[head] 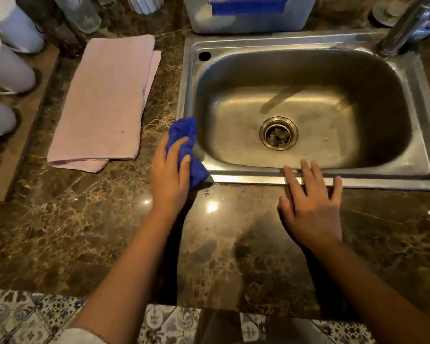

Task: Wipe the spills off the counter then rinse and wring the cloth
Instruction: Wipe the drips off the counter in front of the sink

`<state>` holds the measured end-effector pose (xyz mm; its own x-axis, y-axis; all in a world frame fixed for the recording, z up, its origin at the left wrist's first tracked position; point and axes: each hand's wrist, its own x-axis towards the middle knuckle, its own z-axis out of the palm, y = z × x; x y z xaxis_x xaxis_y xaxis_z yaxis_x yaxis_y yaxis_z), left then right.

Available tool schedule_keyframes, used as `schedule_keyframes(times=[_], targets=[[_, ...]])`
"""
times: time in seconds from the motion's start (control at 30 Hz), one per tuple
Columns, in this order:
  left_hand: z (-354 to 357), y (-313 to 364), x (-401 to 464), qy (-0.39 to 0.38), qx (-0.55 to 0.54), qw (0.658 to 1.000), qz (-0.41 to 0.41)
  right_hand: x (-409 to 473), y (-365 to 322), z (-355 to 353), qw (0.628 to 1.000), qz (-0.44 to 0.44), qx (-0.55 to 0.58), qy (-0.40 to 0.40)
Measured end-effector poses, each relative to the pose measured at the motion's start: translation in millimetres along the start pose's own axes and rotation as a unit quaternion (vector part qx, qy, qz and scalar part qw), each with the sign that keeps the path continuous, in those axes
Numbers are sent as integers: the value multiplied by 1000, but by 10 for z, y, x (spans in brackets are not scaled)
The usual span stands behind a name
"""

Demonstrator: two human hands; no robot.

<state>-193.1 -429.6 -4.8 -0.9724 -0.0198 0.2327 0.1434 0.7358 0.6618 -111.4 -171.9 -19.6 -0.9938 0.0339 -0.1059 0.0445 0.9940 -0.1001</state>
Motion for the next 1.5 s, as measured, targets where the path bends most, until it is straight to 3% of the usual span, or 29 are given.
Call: schedule_keyframes(times=[0.1, 0.23, 0.4, 0.67, 1.0, 1.23, 1.5], targets=[[-14, -224, 599, -70, 63, 995, 36, 17, -2, -16, 1000, 11, 2, -12], [167, -385, 1074, -197, 197, 953, 122, 27, -10, -26, 999, 18, 9, -27], [195, -389, 1107, -242, 200, 936, 160, 17, -1, -16, 999, 18, 13, -28], [14, -382, 488, -254, 118, 946, 163, 16, -17, -28, 999, 19, 25, -23], [14, -140, -253, -173, 175, 961, 123, 17, -41, -45, 1000, 22, 9, -10], [-152, -297, 87, -264, 223, 910, 227, 4, -18, -18, 1000, 4, 7, 25], [89, -140, 46, -203, 243, 941, 114, -5, -12, 14, 999, 2, -5, 49]])
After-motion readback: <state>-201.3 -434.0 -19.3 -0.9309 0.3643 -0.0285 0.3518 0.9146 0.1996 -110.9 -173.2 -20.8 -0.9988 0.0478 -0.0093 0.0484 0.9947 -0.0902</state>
